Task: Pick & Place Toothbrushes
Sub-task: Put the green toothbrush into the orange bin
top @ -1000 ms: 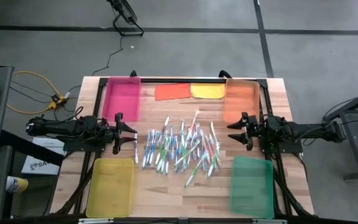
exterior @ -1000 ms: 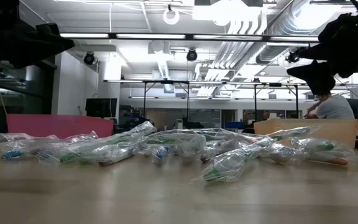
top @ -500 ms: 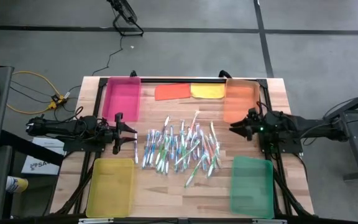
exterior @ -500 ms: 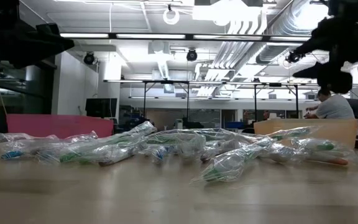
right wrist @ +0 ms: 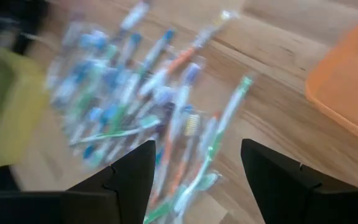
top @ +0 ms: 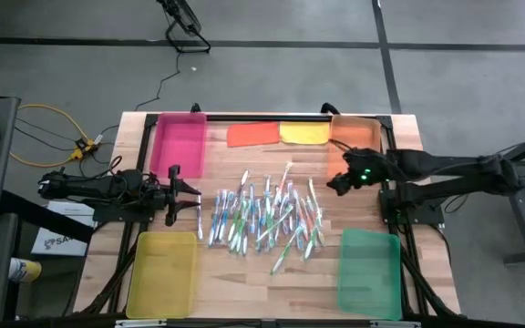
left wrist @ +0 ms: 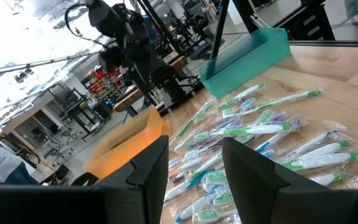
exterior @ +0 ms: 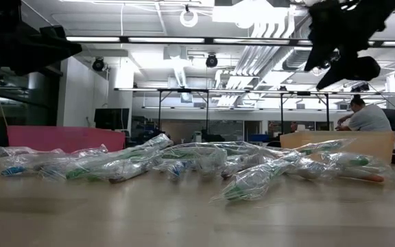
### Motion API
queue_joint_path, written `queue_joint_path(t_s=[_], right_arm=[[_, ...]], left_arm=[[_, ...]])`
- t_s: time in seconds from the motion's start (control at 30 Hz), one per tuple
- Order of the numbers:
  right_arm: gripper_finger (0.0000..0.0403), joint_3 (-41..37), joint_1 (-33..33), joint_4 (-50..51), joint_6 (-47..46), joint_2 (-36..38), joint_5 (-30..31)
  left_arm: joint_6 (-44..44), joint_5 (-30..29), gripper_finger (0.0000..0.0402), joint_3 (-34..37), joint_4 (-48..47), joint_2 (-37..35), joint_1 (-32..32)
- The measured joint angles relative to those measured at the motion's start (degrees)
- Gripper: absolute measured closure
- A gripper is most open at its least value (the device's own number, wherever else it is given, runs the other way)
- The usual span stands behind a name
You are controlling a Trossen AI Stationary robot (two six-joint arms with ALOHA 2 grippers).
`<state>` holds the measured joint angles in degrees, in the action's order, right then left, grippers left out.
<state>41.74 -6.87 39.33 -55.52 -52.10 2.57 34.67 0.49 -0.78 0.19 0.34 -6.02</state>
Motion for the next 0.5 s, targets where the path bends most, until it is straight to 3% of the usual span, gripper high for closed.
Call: queue_joint_path(t_s=[0.27, 0.5], right_arm=[[0.0172, 2.0, -1.5, 0.3, -5.4, -15.7, -5.9], [0.0172, 2.0, 0.9, -3.6, -10.0, -24.4, -5.2]], left_arm=[[0.0, 0.0, 0.0254, 0.0, 0.0, 0.0, 0.0], [0.0, 0.0, 0.0254, 0.0, 0.0, 0.0, 0.0]])
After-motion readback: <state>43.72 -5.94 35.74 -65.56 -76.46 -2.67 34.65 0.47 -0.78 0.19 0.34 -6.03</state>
